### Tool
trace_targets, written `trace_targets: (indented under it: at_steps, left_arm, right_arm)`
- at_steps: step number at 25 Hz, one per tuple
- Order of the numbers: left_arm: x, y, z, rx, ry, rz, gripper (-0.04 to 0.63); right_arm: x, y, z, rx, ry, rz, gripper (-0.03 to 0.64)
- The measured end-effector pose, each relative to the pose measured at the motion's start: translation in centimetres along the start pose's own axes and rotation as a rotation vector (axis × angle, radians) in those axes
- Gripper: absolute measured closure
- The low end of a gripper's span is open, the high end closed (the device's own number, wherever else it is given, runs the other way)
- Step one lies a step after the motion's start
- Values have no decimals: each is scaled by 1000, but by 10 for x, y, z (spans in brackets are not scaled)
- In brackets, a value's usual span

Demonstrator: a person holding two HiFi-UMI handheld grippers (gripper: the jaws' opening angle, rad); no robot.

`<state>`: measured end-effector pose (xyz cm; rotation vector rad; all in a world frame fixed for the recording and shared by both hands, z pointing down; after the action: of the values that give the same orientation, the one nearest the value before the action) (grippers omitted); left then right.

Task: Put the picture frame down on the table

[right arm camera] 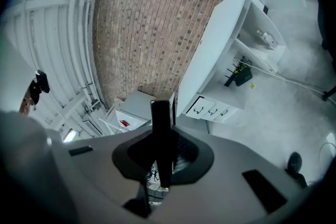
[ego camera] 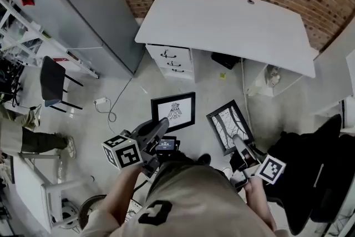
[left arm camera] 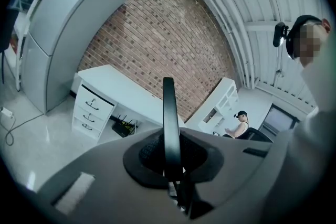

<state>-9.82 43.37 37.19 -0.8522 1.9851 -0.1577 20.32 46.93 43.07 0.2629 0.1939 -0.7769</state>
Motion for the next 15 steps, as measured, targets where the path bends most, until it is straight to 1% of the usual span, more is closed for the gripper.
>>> trace_targets:
  at_steps: [4, 7, 9, 12, 15]
  left_arm:
    - [0, 5, 4, 29, 13, 29, 572]
    - [7, 9, -2, 46, 23, 44, 572]
    - [9, 9, -8, 55, 29, 50, 572]
    - [10, 6, -19, 51, 32, 45, 572]
    - [17, -1, -33, 42, 25, 30, 572]
  right_arm:
    - [7, -2, 8, 11, -23, -42, 589]
    - [9, -13, 6, 29, -15, -63, 589]
    - [8, -19, 7, 25, -16, -71, 589]
    - [7, -23, 11, 9, -15, -63, 589]
    - [10, -29, 16, -9, -10, -32, 589]
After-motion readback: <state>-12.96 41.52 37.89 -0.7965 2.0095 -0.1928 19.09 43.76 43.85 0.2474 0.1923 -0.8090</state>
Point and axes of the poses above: the fingertips, and each gripper's own axes: y backward along the fingers, z to its right, x out of its top, the point moved 6 cm from there along y, backward along the fingers, and after that the axes turned 14 degrees about x, right-handed, at the moved point
